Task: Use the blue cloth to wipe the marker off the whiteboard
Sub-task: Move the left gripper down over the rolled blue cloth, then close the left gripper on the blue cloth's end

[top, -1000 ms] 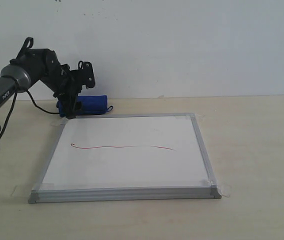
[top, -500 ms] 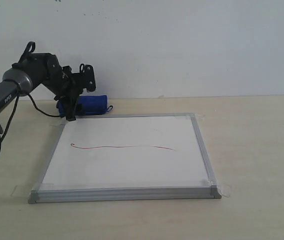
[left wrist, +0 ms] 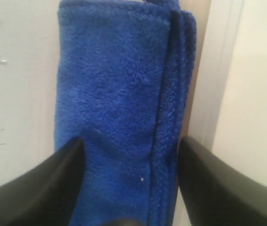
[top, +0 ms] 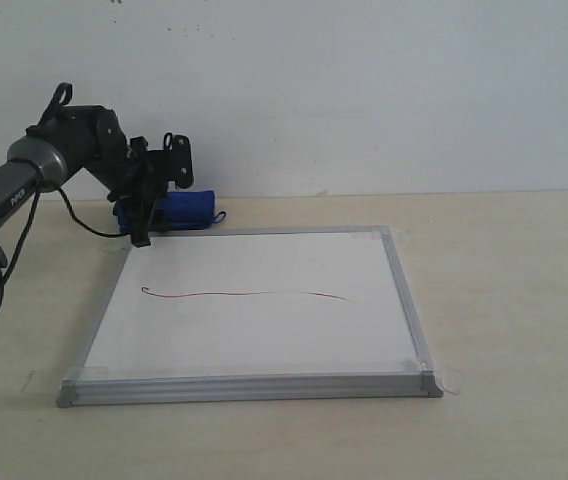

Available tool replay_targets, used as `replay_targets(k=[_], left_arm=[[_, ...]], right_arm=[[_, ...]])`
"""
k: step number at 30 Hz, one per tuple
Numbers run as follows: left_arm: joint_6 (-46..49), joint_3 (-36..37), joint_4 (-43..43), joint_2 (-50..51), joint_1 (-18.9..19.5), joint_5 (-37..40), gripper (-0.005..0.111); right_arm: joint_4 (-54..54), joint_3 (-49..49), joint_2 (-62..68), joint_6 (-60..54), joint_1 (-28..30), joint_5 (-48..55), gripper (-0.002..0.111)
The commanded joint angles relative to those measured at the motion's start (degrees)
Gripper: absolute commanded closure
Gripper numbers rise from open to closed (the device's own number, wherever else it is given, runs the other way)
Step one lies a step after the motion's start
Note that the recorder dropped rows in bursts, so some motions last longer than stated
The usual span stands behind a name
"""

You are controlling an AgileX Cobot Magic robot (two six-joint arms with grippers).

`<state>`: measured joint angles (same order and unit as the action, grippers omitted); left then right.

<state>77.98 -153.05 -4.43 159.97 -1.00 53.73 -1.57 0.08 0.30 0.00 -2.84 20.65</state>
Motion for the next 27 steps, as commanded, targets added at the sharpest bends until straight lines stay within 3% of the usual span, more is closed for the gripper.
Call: replay_targets(k=[1,8,15,27], left_arm=[[0.11,-0.28,-0.58,0.32,-0.55,0.66,0.051],[0.11,-0.28,4.43,0.30,-1.89,2.20,0.055],[0.11,-0.28,5.62,0.30,-2.13,3.28,0.103],[-6.56,-0.28,8.27,-2.66,-2.15,3.92,0.103]], right_arm=[[0.22,-0.08,-0.30,0.00,0.29,-0.20,0.107],[0.22,-0.08,-0.30,0.00,0.29,-0.20,0.107],[0.35,-0.08,-0.30,0.00,0.29,-0.20,0.107],[0.35,-0.08,-0.30,0.00,0.29,-0.20,0.107]])
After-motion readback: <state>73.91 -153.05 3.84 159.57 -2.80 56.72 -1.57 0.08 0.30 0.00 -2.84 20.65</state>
